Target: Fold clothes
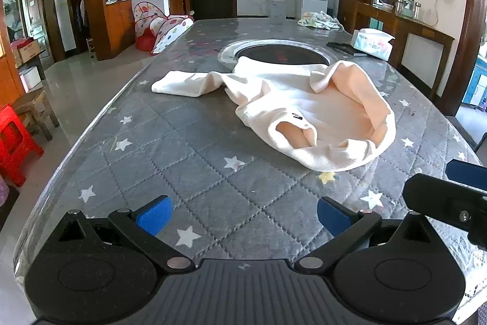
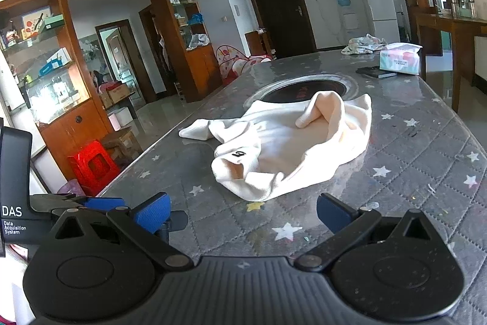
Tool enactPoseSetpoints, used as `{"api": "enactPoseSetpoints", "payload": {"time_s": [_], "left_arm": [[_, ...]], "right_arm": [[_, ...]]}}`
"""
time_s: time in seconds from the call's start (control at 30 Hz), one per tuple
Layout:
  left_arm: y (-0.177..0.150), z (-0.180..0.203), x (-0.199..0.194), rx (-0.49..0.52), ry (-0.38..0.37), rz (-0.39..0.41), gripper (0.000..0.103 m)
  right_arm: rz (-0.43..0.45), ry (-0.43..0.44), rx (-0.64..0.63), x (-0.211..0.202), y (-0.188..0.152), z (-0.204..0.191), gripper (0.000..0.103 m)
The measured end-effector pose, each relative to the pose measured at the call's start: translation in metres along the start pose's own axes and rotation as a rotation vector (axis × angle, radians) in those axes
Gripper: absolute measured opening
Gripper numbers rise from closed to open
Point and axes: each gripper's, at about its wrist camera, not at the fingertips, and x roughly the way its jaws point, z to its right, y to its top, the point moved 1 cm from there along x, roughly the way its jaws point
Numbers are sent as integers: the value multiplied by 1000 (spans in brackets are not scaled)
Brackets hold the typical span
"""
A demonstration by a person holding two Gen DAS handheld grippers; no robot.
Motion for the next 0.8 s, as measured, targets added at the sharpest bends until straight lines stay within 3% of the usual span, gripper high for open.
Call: {"api": "enactPoseSetpoints", "payload": {"time_s": [0.8], "left_arm": [[-4,-1,-5,3,27,-13,103]], "right_arm": [[-15,-57,-45,-2,-2,-4,103]]}}
